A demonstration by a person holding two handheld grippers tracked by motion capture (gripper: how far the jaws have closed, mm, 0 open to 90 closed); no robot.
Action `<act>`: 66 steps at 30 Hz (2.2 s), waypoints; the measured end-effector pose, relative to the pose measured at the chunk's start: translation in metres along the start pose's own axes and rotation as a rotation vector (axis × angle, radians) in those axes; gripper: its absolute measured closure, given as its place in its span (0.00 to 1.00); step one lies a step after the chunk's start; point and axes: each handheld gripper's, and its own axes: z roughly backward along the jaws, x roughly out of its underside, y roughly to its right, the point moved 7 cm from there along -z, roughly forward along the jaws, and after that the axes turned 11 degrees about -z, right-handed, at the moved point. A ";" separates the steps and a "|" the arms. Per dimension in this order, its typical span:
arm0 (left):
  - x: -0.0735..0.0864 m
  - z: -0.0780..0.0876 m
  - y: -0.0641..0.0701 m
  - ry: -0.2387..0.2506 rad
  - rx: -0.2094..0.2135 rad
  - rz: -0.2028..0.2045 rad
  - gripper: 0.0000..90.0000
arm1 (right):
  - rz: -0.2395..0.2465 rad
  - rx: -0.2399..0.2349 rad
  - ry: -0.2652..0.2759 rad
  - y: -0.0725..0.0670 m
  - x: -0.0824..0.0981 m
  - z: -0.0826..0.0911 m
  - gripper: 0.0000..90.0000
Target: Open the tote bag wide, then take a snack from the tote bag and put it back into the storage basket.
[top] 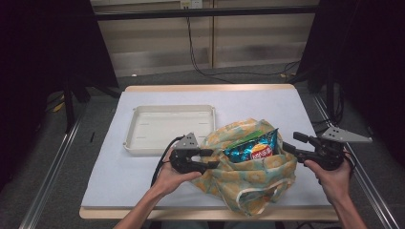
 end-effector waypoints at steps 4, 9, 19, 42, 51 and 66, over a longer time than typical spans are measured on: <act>0.008 -0.012 0.010 -0.029 0.077 -0.001 0.53 | -0.002 -0.005 0.001 -0.005 0.009 0.007 0.39; 0.009 -0.016 0.018 -0.068 0.095 -0.032 0.55 | -0.003 -0.033 -0.039 -0.016 0.025 0.015 0.37; -0.036 0.019 0.025 0.158 0.071 -0.031 0.75 | 0.014 -0.036 0.023 -0.028 0.027 0.031 0.33; -0.047 0.002 0.010 0.159 0.064 0.036 0.74 | 0.047 -0.032 0.028 -0.030 0.024 0.034 0.30; -0.052 0.006 0.019 0.170 0.133 0.018 0.79 | 0.050 -0.030 0.026 -0.032 0.024 0.032 0.28; -0.065 -0.014 0.015 0.183 0.161 0.072 0.56 | 0.051 -0.032 0.018 -0.032 0.028 0.031 0.28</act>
